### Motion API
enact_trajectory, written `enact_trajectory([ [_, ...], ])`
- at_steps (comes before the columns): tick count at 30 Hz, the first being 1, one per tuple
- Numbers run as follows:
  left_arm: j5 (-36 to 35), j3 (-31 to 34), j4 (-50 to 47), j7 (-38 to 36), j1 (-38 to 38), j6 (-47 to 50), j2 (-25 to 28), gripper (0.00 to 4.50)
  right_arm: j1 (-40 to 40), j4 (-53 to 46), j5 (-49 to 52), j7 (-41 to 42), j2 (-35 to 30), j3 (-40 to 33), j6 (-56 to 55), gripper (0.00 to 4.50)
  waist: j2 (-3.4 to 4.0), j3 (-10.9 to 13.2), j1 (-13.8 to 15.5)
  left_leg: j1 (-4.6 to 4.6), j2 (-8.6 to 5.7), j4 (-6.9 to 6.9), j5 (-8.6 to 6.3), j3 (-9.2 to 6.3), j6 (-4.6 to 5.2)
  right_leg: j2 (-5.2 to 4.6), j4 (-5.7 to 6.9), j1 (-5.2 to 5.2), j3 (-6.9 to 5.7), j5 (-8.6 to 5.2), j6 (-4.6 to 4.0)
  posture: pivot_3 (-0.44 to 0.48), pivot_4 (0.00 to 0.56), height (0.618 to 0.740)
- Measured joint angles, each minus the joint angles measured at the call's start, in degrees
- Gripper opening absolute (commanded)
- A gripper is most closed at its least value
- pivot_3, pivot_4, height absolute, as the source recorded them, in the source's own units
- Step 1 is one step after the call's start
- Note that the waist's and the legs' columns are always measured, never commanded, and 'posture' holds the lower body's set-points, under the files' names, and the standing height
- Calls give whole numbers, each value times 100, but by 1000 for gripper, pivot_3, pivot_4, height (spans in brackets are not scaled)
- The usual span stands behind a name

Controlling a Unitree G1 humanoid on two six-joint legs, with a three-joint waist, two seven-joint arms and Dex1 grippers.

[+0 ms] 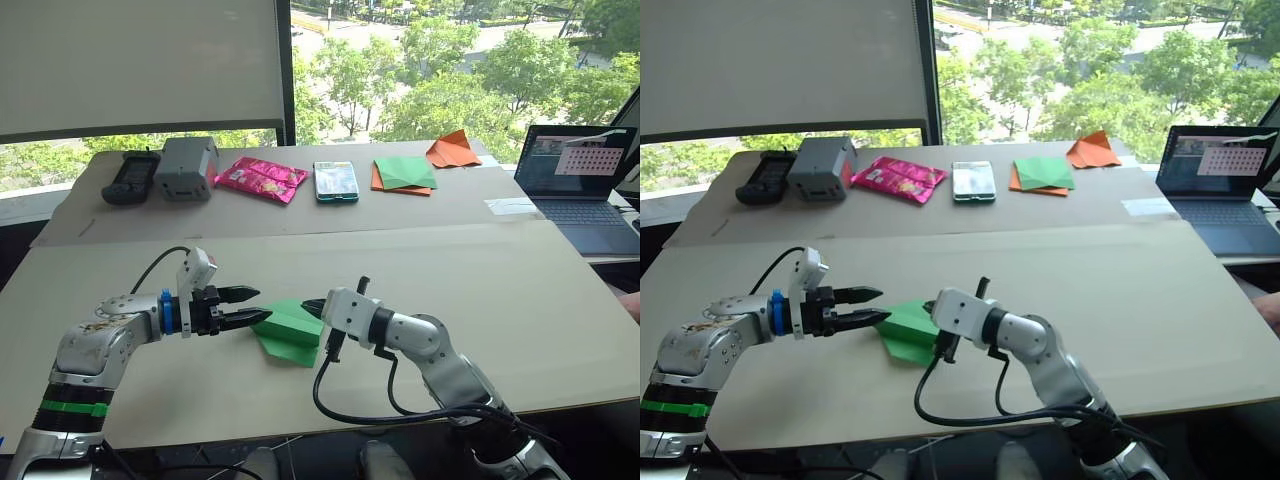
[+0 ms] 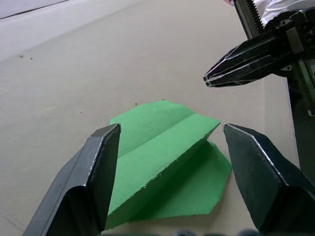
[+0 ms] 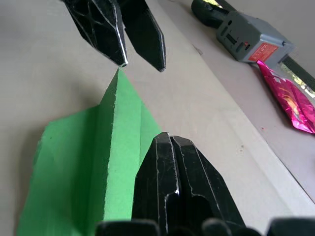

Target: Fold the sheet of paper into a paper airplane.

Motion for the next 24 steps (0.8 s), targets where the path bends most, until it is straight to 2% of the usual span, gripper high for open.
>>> enact_trajectory([
  [8, -47, 7, -138, -99, 198, 18, 5, 103, -2, 228, 4, 27, 79, 127, 280, 0, 0, 0, 6, -1, 0, 1, 0, 0, 0, 0, 0, 0, 0, 0, 0, 0, 150, 732],
  [24, -54, 44, -461, -33, 471, 57, 21, 44, -1, 301, 193, 428, 135, 317, 768, 0, 1, 0, 5, 0, 0, 1, 0, 0, 0, 0, 0, 0, 0, 0, 0, 0, 150, 732],
])
